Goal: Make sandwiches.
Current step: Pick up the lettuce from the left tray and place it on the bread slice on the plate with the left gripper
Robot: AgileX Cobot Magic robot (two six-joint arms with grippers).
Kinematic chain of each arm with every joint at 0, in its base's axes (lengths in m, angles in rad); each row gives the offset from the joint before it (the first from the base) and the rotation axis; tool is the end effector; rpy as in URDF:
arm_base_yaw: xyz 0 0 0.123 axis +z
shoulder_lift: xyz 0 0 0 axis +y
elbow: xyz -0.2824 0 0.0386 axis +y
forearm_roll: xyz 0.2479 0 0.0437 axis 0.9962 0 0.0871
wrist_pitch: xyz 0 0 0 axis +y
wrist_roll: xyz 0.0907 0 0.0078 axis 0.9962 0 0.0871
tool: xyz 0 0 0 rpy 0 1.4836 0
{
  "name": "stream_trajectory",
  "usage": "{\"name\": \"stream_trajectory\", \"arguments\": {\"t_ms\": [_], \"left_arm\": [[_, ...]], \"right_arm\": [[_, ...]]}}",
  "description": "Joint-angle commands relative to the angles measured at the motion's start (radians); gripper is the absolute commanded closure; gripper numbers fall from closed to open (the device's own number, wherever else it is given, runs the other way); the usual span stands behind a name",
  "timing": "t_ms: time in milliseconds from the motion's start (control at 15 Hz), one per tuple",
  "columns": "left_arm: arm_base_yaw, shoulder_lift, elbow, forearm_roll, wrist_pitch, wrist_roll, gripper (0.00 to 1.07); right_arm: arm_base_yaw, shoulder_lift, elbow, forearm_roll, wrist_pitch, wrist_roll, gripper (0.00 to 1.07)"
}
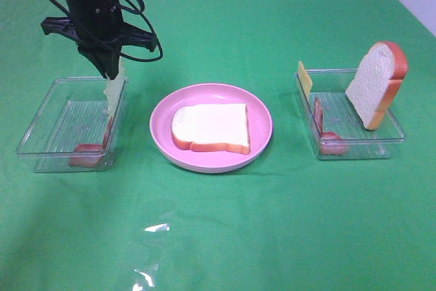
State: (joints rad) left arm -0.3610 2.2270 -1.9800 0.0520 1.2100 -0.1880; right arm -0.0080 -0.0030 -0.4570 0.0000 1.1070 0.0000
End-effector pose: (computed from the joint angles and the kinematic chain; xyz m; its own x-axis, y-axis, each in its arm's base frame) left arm 0.4431 -0.1626 0.2158 -0.9615 0.1828 -0.2053 0.1840 0.9828 0.0132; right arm -0.0027 0.0000 0.2615 -0.5310 0.0042 -0.8474 0.0080 1.0000 0.0000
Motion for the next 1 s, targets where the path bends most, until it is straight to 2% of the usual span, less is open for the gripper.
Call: {"name": "stream_trajectory", "arguments": {"t_ms": [67,200,267,333,400,467,533,667,800,933,1000], "left_arm": [[-0.005,-0.072,-0.003,-0.015,0.019,0.005,1.07],[-0.005,-0.124,-0.003,-0.088,-0.006,0.056,1.07],[-0.005,-0.137,-0.003,-0.154,-0.021,0.101,1.07],[-0.005,-0.143,-0.003,-0.249,-0.041,0.163,1.07],[-0.005,-0.137,-0.003,-0.473,-0.079,0.296,1.07],[-0.005,-0.124,-0.003,-0.618,-0.091,0.355,1.07],[-0.005,-0.119,-0.003,-0.666,-0.093,0.380,1.07],[-0.005,-0.072,-0.003,-0.857,-0.091,0.470,1.07],[-0.005,-0.017,-0.003,-0.990,-0.082,0.554,1.07],[-0.006,0.020,-0.003,-1.057,-0.059,0.605,1.07],[-0.010,0.038,-0.003,-1.064,-0.053,0.608,1.07]], "right_arm": [[-0.001,-0.029,0.004,-0.007,-0.006,0.000,0.23],[-0.001,-0.029,0.004,-0.007,-0.006,0.000,0.23],[-0.001,-0.029,0.004,-0.007,-0.006,0.000,0.23],[-0.001,-0.029,0.004,-0.007,-0.006,0.000,0.23],[-0.001,-0.029,0.004,-0.007,-0.006,0.000,0.23],[-0.001,-0.029,0.004,-0.007,-0.006,0.000,0.23],[-0.001,-0.029,0.004,-0.007,-0.006,0.000,0.23],[-0.001,-0.029,0.004,-0.007,-0.006,0.000,0.23],[-0.001,-0.029,0.004,-0.007,-0.006,0.000,0.23],[-0.001,-0.029,0.004,-0.007,-0.006,0.000,0.23],[-0.001,-0.029,0.004,-0.007,-0.006,0.000,0.23]]}}
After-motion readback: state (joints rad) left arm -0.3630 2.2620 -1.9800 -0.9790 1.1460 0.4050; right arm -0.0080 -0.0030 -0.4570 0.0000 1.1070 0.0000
